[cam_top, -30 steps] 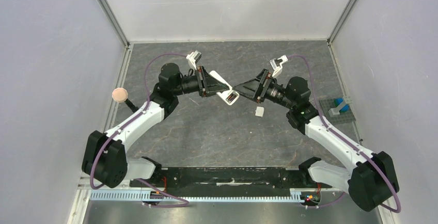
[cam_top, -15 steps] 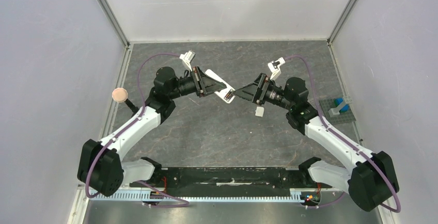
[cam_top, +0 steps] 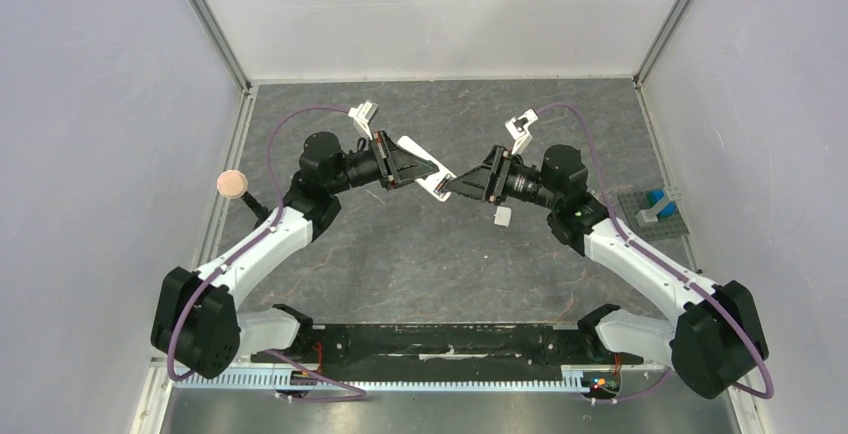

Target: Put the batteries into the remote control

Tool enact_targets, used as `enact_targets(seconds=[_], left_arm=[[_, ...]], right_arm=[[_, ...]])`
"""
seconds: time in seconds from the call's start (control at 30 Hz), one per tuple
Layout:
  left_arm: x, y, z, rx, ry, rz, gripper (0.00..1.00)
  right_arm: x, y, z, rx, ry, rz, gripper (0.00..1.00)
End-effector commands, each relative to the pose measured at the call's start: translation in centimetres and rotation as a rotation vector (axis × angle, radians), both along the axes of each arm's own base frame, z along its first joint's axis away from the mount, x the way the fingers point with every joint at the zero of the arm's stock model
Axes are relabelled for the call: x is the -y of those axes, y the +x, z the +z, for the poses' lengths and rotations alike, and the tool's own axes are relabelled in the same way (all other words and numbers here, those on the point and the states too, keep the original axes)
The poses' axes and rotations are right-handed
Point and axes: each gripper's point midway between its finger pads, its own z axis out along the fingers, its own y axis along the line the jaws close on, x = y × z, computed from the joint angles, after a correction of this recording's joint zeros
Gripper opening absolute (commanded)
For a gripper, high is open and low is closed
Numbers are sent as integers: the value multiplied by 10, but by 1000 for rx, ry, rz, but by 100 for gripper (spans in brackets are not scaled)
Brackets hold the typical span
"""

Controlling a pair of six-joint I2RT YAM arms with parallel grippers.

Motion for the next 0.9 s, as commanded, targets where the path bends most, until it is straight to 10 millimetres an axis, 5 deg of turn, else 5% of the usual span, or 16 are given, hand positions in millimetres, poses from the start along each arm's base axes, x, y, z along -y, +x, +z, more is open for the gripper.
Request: enact_targets(seconds=[0.0, 0.17, 0.33, 0.4, 0.57, 0.73, 0.87], left_arm=[[1, -2, 26, 46, -68, -1, 2], [1, -2, 34, 45, -89, -4, 2], [1, -2, 33, 47, -89, 1, 2], [0, 0, 30, 41, -83, 9, 2], [-6, 12, 3, 28, 35, 91, 2], [-16, 26, -24, 17, 145, 187, 2], [-21, 30, -32, 23, 174, 224, 2]], right_arm=[[-1, 5, 0, 46, -55, -6, 51], [2, 9, -8, 46, -102, -23, 37], [1, 11, -7, 51, -106, -29, 34], [0, 12, -1, 51, -95, -32, 40], [1, 11, 32, 73, -31, -51, 81], [16, 10, 54, 92, 10, -102, 88], [37, 19, 40, 79, -36, -180, 88]])
